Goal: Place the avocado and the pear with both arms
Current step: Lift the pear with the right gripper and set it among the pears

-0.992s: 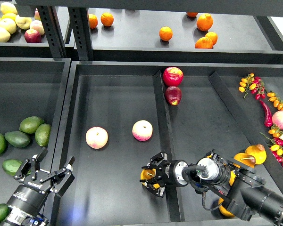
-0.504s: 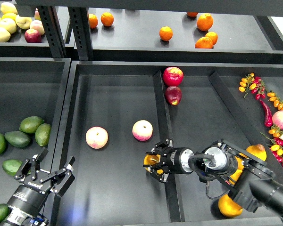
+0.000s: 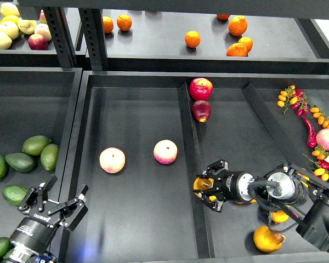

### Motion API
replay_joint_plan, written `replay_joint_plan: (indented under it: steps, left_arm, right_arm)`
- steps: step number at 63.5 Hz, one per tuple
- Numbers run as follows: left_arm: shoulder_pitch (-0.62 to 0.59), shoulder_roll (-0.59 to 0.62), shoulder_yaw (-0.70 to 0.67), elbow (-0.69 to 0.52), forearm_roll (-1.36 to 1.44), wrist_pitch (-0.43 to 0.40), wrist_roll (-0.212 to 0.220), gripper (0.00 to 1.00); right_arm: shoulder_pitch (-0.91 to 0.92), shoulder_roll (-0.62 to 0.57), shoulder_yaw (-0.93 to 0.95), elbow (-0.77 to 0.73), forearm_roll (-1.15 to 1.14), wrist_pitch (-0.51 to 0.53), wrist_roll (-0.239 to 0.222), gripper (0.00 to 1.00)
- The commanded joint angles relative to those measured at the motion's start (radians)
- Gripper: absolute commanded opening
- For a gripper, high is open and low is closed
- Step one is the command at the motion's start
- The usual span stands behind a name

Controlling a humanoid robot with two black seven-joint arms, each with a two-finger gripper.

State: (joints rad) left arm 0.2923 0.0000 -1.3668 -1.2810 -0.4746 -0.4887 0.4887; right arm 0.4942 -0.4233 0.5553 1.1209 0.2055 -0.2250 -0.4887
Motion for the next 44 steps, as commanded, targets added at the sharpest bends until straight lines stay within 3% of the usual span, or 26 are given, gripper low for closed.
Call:
replay_joint_plan:
  steps: [1, 44]
  left_arm:
    - [-0.009, 0.0, 0.0, 0.002, 0.002, 0.0, 0.0, 0.99]
    - [-0.038, 0.0, 0.0, 0.02, 0.014, 0.0, 0.0, 0.99]
  right_arm:
    - [-0.029, -0.026, 0.0, 0.007, -0.001, 0.004, 0.0, 0.11]
    - [-0.132, -0.123, -0.002, -0.004, -0.018, 0.056, 0.0, 0.18]
